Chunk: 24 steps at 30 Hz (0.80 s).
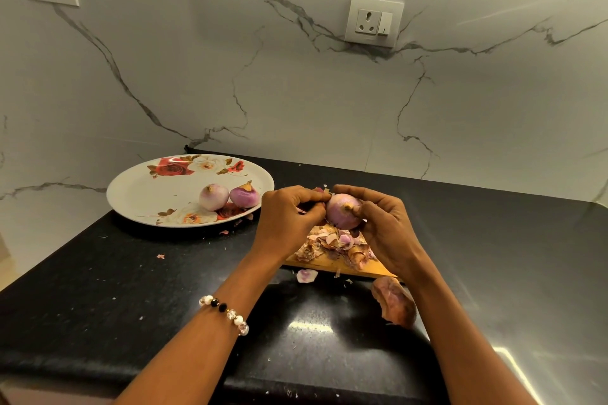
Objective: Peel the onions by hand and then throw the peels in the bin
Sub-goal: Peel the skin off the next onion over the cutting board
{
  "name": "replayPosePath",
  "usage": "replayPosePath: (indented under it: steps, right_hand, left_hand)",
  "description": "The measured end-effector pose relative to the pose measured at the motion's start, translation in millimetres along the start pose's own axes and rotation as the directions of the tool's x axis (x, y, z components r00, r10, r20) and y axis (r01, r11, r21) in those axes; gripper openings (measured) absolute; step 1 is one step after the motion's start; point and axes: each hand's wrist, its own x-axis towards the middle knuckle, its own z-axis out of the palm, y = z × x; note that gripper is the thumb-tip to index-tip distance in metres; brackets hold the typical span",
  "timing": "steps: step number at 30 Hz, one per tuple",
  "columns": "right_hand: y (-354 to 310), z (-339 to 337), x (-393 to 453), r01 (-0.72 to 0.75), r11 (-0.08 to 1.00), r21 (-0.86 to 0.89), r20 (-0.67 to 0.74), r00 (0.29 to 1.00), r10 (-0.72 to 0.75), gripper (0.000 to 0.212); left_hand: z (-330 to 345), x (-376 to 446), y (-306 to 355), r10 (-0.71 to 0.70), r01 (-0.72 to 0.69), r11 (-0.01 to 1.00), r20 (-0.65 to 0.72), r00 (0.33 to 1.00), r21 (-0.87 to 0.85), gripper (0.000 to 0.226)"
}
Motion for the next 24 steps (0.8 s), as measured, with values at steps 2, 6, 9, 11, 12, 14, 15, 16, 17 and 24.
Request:
replayPosePath:
  steps: [2,6,9,11,12,14,15,16,17,24]
  right_hand:
    - [0.6,0.3,0.6,-0.001,1.0,-0.006,-0.005,1.0,0.001,0.045]
    - [-0.3,-1.1,2.7,0.018,1.0,-0.012,-0.047,0.999,-0.019,0.033]
    - [0.3,0.2,3.1,0.033,0.998,-0.053,-0.045,0.998,-0.036,0.03]
    - [1.3,2.3,2.7,0.045,0.996,-0.076,-0.038,0.998,-0.048,0.028]
    - [1.9,3.0,2.6,0.05,0.996,-0.078,-0.038,0.998,-0.053,0.028]
    - [2.3,3.9,2.7,0.055,0.995,-0.084,-0.043,0.997,-0.058,0.028]
    - [2.4,4.4,2.7,0.058,0.995,-0.086,-0.042,0.997,-0.062,0.028]
    - [2.1,5.2,2.5,0.063,0.994,-0.086,-0.038,0.997,-0.067,0.028]
    - [1.4,5.7,2.2,0.068,0.994,-0.086,-0.033,0.997,-0.071,0.029]
    - [0.2,7.3,1.7,0.078,0.995,-0.063,-0.022,0.997,-0.079,0.029]
  left_hand:
    - [0.0,-0.2,0.7,-0.013,0.013,1.0,-0.02,1.0,-0.005,0.02]
    - [1.6,-0.5,3.6,0.039,-0.04,0.999,-0.028,0.999,-0.02,0.021]
    - [4.3,-2.0,3.3,0.154,-0.151,0.985,-0.031,0.988,0.083,0.021]
    - [4.8,-2.6,2.0,0.196,-0.189,0.97,-0.03,0.98,0.152,0.02]
    - [5.1,-3.0,1.5,0.21,-0.201,0.962,-0.028,0.977,0.183,0.019]
    - [5.9,-3.5,0.4,0.233,-0.221,0.944,-0.023,0.972,0.243,0.015]
    - [6.5,-3.6,-0.2,0.237,-0.223,0.937,-0.021,0.971,0.271,0.013]
    - [7.2,-3.9,-0.7,0.235,-0.219,0.93,-0.018,0.972,0.296,0.012]
    - [8.2,-4.1,-1.3,0.232,-0.216,0.923,-0.012,0.973,0.319,0.012]
    - [8.1,-3.1,-1.1,0.22,-0.201,0.887,0.003,0.976,0.416,0.015]
